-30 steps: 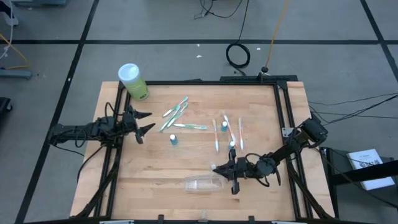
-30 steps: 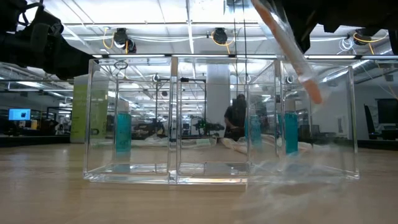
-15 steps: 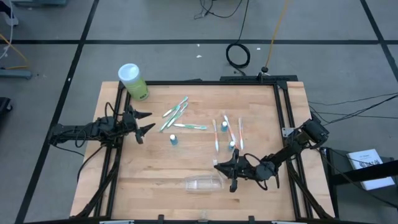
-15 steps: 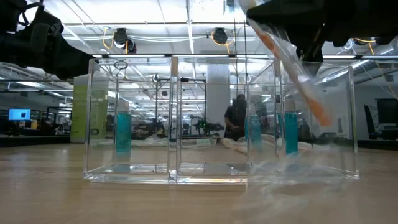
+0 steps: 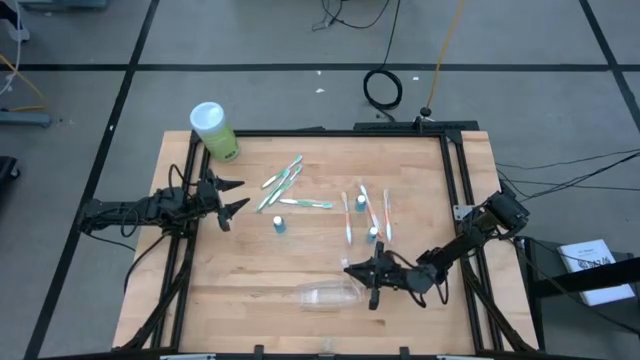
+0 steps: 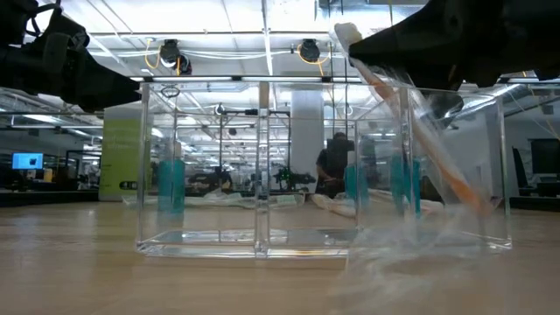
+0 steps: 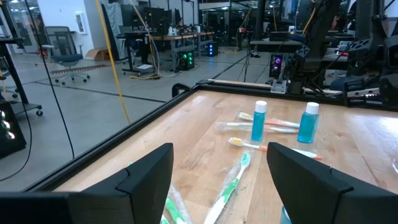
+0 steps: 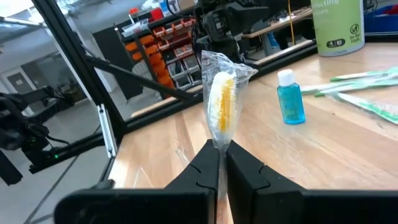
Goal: Pick & Place toothbrushing station
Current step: Put the orange toothbrush into the transparent organizer
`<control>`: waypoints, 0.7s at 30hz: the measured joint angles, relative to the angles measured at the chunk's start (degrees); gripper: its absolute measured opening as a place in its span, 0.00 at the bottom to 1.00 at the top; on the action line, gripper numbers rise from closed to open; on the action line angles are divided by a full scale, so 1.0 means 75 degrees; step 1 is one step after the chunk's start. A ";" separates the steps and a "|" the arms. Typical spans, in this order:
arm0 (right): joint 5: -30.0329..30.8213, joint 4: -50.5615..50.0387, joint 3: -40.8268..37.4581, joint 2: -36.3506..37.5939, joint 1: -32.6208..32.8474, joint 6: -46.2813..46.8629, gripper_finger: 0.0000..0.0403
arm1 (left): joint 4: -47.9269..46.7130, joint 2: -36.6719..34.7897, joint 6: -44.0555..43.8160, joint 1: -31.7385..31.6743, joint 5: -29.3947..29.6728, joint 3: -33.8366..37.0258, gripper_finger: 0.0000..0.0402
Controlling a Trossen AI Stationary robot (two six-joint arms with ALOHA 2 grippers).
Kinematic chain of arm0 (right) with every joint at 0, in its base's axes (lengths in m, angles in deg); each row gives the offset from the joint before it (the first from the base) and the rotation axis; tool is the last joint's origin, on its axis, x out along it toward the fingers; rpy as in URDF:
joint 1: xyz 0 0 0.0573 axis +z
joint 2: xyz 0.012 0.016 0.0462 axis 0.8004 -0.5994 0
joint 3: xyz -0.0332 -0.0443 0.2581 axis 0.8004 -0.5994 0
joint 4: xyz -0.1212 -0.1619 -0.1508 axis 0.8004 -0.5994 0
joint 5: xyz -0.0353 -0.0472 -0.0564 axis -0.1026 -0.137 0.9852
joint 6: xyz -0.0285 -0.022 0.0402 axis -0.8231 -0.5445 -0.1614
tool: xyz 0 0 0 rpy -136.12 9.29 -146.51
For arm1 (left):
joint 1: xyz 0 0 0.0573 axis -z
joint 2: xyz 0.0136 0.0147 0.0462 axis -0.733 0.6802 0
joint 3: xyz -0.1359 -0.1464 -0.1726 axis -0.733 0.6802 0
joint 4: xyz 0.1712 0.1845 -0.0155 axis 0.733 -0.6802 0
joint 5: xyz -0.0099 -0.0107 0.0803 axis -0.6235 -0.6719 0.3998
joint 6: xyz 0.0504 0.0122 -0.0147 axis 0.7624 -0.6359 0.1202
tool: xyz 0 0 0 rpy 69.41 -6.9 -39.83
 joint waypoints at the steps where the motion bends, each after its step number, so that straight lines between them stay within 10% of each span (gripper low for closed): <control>1: -0.0002 -0.0031 0.0001 0.0000 0.0000 0.0000 0.01 | 0.0000 0.0000 0.0000 0.0001 -0.0002 0.0000 0.67; 21: -0.0017 -0.0472 0.0003 0.0003 0.0000 0.0261 0.08 | 0.0000 0.0002 0.0000 0.0001 -0.0002 0.0000 0.67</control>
